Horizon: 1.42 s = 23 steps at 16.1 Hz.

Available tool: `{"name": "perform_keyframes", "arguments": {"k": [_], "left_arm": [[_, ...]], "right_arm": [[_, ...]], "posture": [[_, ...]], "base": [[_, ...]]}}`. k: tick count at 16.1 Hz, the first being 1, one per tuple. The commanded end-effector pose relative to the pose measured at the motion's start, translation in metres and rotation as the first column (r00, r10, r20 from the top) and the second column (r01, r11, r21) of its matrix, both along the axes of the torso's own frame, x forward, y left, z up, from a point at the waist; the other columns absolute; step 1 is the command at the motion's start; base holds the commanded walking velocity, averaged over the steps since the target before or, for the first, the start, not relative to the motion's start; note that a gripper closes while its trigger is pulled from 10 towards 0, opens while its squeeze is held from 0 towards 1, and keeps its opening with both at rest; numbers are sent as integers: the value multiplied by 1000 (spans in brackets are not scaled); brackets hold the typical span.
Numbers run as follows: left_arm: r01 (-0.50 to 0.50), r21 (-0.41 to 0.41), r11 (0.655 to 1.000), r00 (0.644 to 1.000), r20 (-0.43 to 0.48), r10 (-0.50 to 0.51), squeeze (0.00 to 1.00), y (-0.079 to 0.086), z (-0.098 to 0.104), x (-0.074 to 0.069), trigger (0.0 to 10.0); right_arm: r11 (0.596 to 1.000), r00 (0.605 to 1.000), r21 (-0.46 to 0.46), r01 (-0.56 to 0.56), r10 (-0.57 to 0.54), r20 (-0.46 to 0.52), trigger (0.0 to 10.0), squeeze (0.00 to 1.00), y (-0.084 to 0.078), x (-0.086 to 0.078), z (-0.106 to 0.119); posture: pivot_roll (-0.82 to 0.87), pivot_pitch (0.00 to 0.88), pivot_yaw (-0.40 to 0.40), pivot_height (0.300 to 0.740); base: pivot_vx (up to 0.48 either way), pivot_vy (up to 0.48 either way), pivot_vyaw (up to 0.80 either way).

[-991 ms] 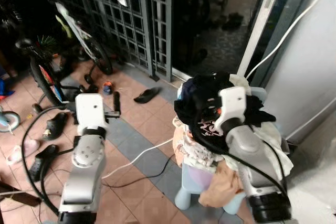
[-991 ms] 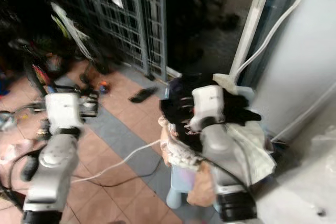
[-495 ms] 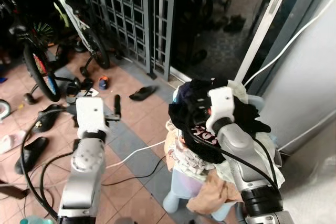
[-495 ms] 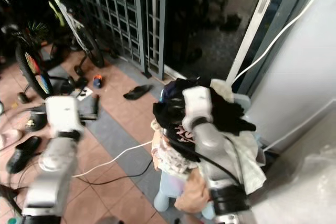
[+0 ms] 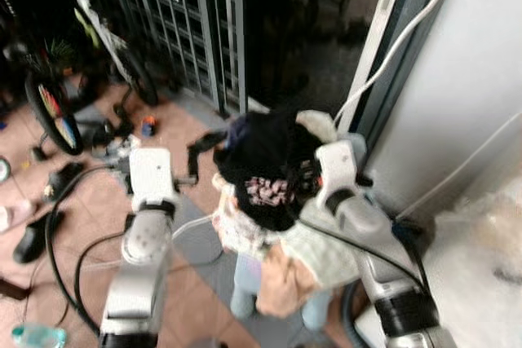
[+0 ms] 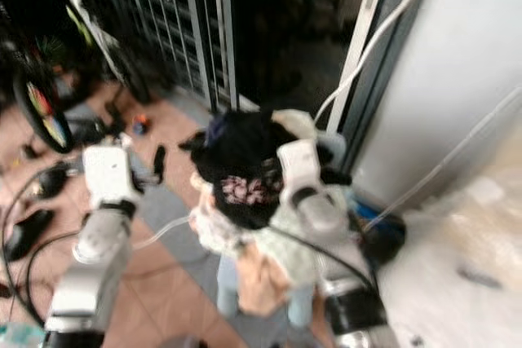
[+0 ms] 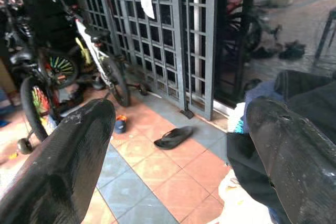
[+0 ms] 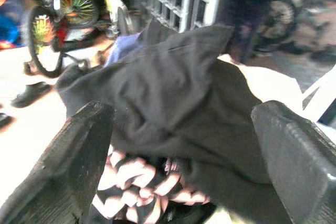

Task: Clothes washing

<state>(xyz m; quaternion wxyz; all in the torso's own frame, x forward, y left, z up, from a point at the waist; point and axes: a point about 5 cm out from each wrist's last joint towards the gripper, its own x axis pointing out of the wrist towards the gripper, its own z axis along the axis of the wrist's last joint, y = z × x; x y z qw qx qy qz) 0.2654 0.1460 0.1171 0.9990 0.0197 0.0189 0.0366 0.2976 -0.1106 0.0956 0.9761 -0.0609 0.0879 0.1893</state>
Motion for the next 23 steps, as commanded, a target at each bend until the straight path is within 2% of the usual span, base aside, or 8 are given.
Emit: {"name": "perform_keyframes", "arguments": {"k": [1, 7, 8, 10, 13, 14, 18, 23], "left_arm": [[-4, 3, 1000, 1000, 6, 4, 0, 0, 3, -1, 10000], [-85, 20, 996, 990, -112, 87, 0, 21, -10, -28, 10000], [-80, 23, 997, 990, -115, 82, 0, 22, -10, -29, 10000], [-26, 1, 1000, 959, -281, 25, 0, 21, -26, -46, 10000], [26, -3, 1000, 954, -297, -26, 0, 16, -24, -60, 10000], [49, 11, 999, 951, -305, -43, 0, 13, -22, -62, 10000], [74, 8, 997, 940, -336, -67, 0, 9, -21, -66, 10000], [82, 8, 997, 936, -345, -74, 0, 5, -20, -64, 10000]], "right_arm": [[999, 998, -28, -25, 24, -53, 10000, 0, 1, -1, -7], [998, 998, -46, -46, 43, -51, 10000, 0, 23, 22, -8], [998, 998, -46, -41, 39, -45, 10000, 0, 24, 25, -7], [999, 1000, -51, 2, -3, -26, 10000, 0, 29, 45, -2], [997, 998, -72, 15, -20, -62, 10000, 0, 40, 57, 0], [995, 993, -82, 50, -58, -99, 0, 0, 44, 63, 0], [985, 980, -131, 111, -130, -150, 0, 0, 49, 67, -5], [964, 956, -251, 89, -154, -249, 0, 0, 37, 47, -42]], "posture": [[14, 9, 36, 740], [88, 74, 31, 740], [88, 74, 31, 740], [130, 121, 8, 740], [156, 155, -8, 740], [168, 167, -15, 740], [169, 179, -31, 740], [158, 180, -36, 740]], "base": [[0, 0, 0], [0, 0, 0], [0, 0, 0], [0, 0, 0], [0, 0, 0], [0, 0, 0], [0, 0, 0], [0, 0, 0]]}}
